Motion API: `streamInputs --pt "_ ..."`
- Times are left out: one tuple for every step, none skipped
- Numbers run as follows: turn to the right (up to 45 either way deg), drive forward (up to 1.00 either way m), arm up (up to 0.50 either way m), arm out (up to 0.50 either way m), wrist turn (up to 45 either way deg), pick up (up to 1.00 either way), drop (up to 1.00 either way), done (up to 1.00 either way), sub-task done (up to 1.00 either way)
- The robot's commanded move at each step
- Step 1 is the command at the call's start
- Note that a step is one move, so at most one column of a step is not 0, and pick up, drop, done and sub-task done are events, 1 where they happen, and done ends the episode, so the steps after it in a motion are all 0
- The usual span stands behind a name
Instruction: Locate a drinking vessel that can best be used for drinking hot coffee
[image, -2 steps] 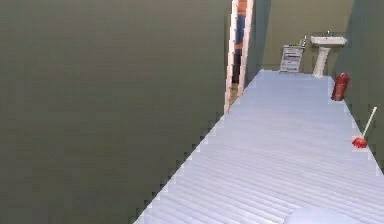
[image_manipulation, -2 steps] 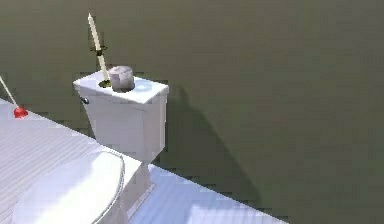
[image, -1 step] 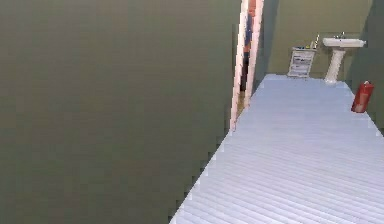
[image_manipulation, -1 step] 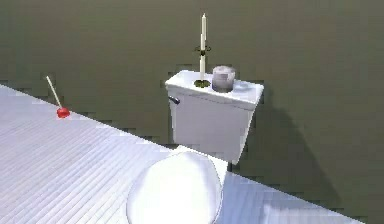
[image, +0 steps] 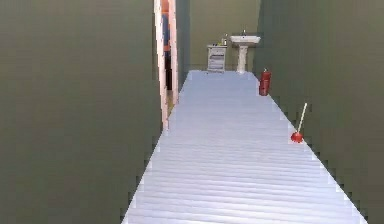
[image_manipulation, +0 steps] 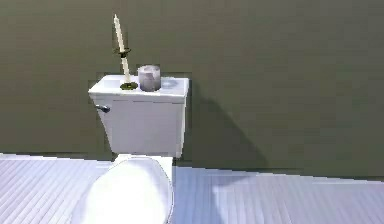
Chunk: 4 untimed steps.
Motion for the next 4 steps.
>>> streamInputs --pt "0.0 1.00 0.00 0.00 0.0 0.00 0.00 0.00 0.00" --pt "0.0 1.00 0.00 0.00 0.0 0.00 0.00 0.00 0.00" --pt "3.0 0.00 0.00 0.00 0.0 0.00 0.00 0.00 0.00" --pt "0.0 0.70 0.00 0.00 0.0 0.00 0.00 0.00 0.00"
